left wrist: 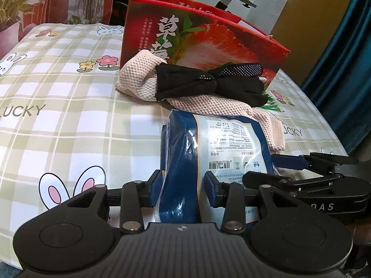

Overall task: Organize soft objects
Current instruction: 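Close both tools on the blue foil bag's sides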

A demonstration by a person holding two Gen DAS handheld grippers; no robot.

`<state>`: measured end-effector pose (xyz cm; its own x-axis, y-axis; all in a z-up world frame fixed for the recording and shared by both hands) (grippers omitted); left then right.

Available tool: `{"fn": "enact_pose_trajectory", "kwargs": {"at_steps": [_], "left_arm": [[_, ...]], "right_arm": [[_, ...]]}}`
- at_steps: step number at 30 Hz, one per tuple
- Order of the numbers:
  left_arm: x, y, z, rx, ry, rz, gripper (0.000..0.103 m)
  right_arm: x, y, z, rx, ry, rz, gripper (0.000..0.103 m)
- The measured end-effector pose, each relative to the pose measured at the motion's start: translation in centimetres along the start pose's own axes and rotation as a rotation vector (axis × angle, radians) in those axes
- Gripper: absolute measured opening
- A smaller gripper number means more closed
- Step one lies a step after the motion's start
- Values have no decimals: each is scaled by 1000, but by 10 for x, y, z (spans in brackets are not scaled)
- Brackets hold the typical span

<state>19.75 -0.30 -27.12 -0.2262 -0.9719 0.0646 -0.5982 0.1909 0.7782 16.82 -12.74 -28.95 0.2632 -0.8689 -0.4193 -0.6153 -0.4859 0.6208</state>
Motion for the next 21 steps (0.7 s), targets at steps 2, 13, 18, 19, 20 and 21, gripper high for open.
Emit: {"fn": "enact_pose_trajectory", "kwargs": {"at_steps": [2,13,18,19,20,21], "left_arm": [[1,0,1,2,-5,3,42],[7,0,4,2,4,19,42],[8,0,5,7,-6,16,42],[8,1,5,9,-11,15,42],[8,1,5,10,-14,13,42],[8,0,5,12,-16,12,42]], "right_arm": [[0,0,1,1,0,1,72],[0,-3,-1,-2,22,9,73],[0,-3,-1,-2,24,7,71],[-1,-3,0,-2,25,6,70],[-1,-2,0,-1,26,4,69],[-2,-2,1,-3,30,2,69]]}}
Point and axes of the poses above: each gripper's, at about its wrist camera, not at the fingertips, and y roughly against the way its jaws point, x to its right, z to its underside, the point moved 2 cm from there along -y, roughly the way its jaws point, and after that the axes turned 15 degrees about -z, right-handed, at the moved point
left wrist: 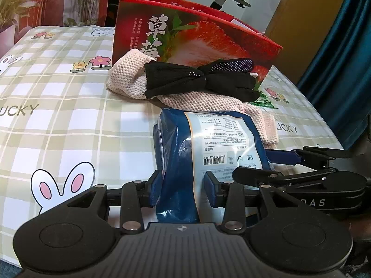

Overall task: Organize soft objects
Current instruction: 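Close both tools on the blue foil bag's sides, then lift the blue bag with both tools and lower it into the red box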

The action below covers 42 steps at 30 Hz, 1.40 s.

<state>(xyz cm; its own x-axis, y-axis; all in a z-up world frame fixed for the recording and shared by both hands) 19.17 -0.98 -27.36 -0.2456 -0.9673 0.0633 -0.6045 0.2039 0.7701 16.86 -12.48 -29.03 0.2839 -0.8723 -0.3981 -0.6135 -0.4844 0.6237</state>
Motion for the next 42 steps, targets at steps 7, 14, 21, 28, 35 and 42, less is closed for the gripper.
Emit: {"fn": "enact_pose_trajectory", "kwargs": {"at_steps": [7,14,21,28,35,42], "left_arm": [[-2,-1,-2,-8,9,13,42],[0,3,3,-12,4,12,39],[1,4,5,-7,-10,9,39],[0,4,4,-11,0,14,39],[-10,24,-8,56,63,59,33],[-8,49,-41,147,37,68,33]], "right_arm": [[-3,2,0,-3,-24,-37,54],[-6,4,1,0,-16,-51,47],[-5,3,3,-3,-3,-59,47],[-6,2,4,2,-10,-57,44],[-18,19,-10,75,57,-75,33],[-32,40,-46,135,211,-76,33]]}}
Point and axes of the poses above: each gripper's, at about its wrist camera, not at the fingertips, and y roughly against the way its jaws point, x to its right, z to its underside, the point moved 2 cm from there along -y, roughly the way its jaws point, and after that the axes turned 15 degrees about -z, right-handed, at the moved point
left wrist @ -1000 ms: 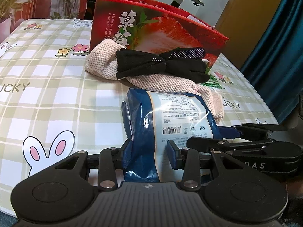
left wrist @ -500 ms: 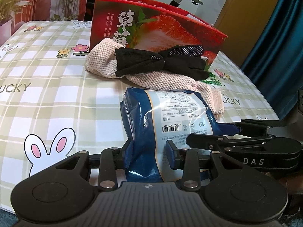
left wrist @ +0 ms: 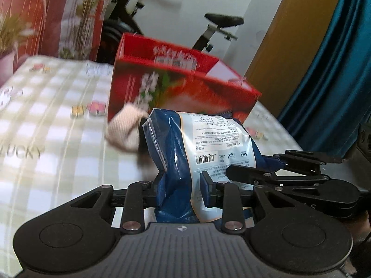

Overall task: Organize soft objects
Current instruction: 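Lift the blue bag with both tools and lower it into the red box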

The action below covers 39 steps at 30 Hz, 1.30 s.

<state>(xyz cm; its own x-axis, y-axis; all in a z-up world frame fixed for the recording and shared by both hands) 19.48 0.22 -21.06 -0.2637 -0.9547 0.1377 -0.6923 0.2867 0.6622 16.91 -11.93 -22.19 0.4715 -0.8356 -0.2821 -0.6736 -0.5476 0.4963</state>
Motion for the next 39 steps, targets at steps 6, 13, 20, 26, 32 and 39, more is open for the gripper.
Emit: {"fn": "enact_pose_trajectory", "kwargs": {"at_steps": [6,13,20,26,32,39], "left_arm": [[6,-4,-42,32,3,18,33],[24,-20,-99,82,-19,17,33],[28,-49,-154,129,22,27,33],[36,-67,-190,206,34,27,33],[40,-97,-201,211,25,-10,33],[36,-136,-190,45,22,-54,33]], "right_arm": [[15,5,-43,26,64,1,33],[42,5,-93,52,175,39,33],[64,-6,-134,44,388,140,33],[79,-33,-159,65,554,271,33],[100,-67,-162,62,581,334,33],[130,-100,-157,-42,344,235,33]]}}
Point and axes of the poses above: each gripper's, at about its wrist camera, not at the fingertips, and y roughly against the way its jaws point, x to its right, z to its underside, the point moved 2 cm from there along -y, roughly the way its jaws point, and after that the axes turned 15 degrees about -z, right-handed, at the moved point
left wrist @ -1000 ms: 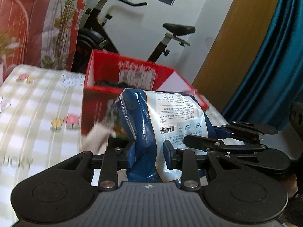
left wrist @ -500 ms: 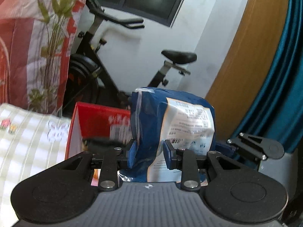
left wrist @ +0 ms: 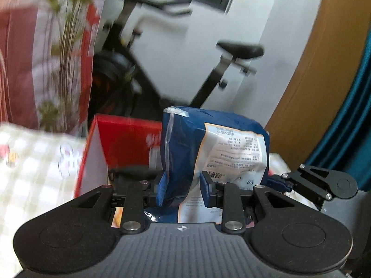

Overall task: Organize soft objects
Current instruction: 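Lift the blue bag with both tools and lower it into the red box, then open both tools to release the bag and move back to the black glove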

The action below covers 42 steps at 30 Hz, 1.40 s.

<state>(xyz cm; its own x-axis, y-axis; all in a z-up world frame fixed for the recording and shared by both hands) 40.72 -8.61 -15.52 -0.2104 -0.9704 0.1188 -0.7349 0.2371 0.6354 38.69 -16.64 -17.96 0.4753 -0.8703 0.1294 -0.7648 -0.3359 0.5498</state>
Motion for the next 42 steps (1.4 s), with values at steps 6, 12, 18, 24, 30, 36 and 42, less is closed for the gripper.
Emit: {"fn": "enact_pose_trajectory", "kwargs": {"at_steps": [6,12,18,24,30,36,42], "left_arm": [[-2,-19,10,-107,-24,-15,33],[-5,-27,16,-156,-23,-20,33],[0,-30,18,-165,-39,-24,33],[-3,-24,17,-145,-55,-41,42],[-9,-6,13,-97,-60,-60,48],[-16,27,14,-32,-90,-69,48],[-29,61,27,19,-90,-81,48]], "right_arm": [[27,-18,12,-72,-286,-105,31],[44,-29,23,-113,-488,-137,29],[42,-27,32,-131,-538,-135,29],[40,-21,29,-138,-504,-95,38],[46,0,30,-101,-504,-13,43],[37,34,28,-2,-486,-9,43],[15,62,27,83,-448,-17,43]]}}
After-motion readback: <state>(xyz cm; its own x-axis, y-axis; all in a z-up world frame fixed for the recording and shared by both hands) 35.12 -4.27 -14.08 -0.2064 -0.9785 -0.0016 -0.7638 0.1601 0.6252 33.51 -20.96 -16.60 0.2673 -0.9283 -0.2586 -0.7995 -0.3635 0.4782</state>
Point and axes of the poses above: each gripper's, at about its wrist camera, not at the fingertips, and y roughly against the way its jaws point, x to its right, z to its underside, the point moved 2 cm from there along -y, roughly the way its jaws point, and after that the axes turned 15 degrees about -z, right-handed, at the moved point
